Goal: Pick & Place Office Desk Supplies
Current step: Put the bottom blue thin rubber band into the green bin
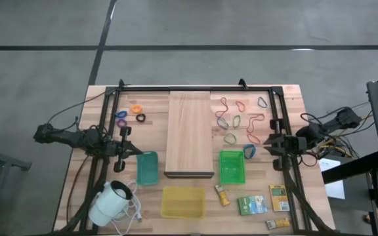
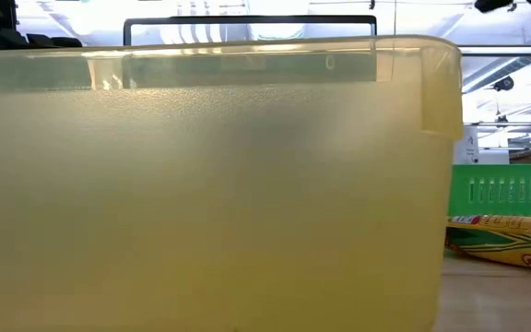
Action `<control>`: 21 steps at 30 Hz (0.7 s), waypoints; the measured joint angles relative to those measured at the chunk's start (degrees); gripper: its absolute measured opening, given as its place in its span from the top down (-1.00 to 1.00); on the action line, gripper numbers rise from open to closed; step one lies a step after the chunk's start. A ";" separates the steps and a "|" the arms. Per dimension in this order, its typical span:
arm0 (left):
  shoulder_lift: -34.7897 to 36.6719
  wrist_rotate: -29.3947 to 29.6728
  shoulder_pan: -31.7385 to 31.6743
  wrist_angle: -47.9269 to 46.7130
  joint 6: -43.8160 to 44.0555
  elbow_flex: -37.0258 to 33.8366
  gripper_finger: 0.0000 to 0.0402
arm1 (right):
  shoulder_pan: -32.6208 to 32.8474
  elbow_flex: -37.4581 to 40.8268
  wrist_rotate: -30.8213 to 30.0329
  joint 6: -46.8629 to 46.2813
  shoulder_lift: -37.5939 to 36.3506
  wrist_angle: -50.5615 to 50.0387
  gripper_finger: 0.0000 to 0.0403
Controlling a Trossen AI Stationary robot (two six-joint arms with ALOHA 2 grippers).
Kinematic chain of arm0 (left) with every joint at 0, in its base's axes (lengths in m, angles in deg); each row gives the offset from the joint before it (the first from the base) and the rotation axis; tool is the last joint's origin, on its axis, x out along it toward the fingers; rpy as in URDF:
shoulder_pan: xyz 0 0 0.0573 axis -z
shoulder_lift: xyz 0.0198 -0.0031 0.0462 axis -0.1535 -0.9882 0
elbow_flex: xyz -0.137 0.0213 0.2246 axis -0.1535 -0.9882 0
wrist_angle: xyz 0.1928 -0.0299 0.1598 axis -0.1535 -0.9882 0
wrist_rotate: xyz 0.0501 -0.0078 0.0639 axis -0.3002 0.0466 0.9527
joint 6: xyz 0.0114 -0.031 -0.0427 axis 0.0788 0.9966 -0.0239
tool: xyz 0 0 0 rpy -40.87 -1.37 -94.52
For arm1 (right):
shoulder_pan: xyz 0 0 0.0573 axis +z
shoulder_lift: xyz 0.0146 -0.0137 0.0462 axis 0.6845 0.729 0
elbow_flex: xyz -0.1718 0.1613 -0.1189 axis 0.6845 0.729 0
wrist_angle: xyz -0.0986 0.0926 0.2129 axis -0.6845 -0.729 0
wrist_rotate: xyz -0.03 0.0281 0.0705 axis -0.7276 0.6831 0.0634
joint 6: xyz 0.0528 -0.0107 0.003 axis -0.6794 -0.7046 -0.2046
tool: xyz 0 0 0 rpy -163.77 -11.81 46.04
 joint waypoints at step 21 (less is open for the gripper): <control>0.01 -0.01 0.00 -0.01 0.01 0.01 0.94 | -11.52 -37.75 -26.95 -28.31 35.29 -68.77 0.81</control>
